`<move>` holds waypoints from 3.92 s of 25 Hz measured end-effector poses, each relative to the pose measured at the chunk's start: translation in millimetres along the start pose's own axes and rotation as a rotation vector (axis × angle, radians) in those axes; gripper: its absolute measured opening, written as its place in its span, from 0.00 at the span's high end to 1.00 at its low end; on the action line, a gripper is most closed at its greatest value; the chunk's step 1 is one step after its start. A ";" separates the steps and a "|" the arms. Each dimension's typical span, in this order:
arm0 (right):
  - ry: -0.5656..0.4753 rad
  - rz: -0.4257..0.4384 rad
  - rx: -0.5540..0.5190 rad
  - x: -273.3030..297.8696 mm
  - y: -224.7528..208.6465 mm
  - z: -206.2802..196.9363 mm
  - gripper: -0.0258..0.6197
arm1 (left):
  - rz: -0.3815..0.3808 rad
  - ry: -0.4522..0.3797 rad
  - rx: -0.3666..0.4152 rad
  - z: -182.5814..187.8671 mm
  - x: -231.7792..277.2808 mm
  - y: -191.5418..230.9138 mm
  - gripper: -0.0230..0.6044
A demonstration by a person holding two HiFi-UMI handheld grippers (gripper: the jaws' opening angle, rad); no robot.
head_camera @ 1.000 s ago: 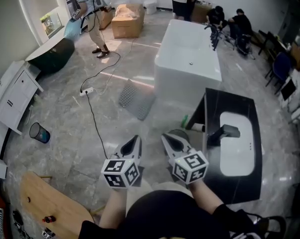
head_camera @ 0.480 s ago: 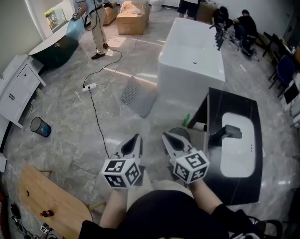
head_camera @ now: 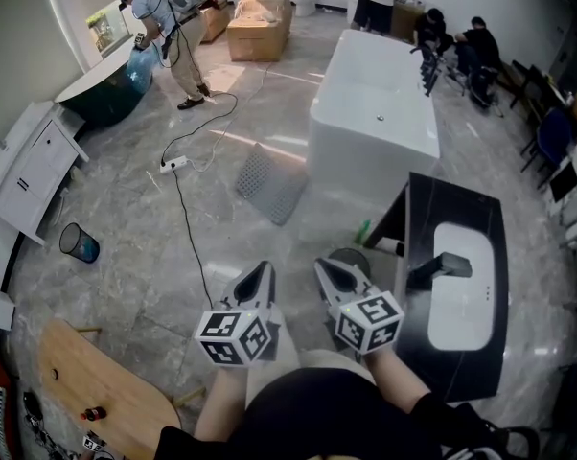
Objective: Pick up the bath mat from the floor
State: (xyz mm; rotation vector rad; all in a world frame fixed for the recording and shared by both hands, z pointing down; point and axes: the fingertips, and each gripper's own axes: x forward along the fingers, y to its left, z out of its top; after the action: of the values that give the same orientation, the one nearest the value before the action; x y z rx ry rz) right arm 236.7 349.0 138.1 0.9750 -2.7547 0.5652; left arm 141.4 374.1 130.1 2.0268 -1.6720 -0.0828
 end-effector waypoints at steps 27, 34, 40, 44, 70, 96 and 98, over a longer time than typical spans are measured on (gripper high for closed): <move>0.005 -0.027 0.005 191.6 -53.6 77.3 0.94 | -0.034 0.075 0.027 88.4 138.0 122.9 0.96; 0.008 -0.020 -0.001 249.0 -47.3 96.6 0.94 | -0.049 0.074 0.027 119.5 163.6 166.6 0.96; 0.010 -0.026 -0.008 300.1 -45.6 109.3 0.94 | -0.060 0.076 0.021 140.4 187.6 209.4 0.96; 0.014 -0.040 -0.012 330.1 -50.8 113.3 0.94 | -0.072 0.087 0.023 149.1 204.5 231.9 0.96; 0.056 -0.153 -0.020 407.4 -132.1 125.1 0.94 | -0.091 0.159 0.006 166.2 312.2 296.9 0.96; 0.141 -0.096 0.000 544.5 -274.7 84.6 0.94 | 0.022 0.180 -0.055 119.5 489.7 378.3 0.96; 0.144 -0.102 0.002 554.6 -287.9 67.4 0.94 | 0.026 0.179 -0.059 104.0 503.4 389.6 0.96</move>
State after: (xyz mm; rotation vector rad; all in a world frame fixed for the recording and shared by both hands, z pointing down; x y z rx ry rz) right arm -11.7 -200.8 314.4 1.0262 -2.5627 0.5973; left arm -126.0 -175.6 335.9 1.9095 -1.5655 0.0561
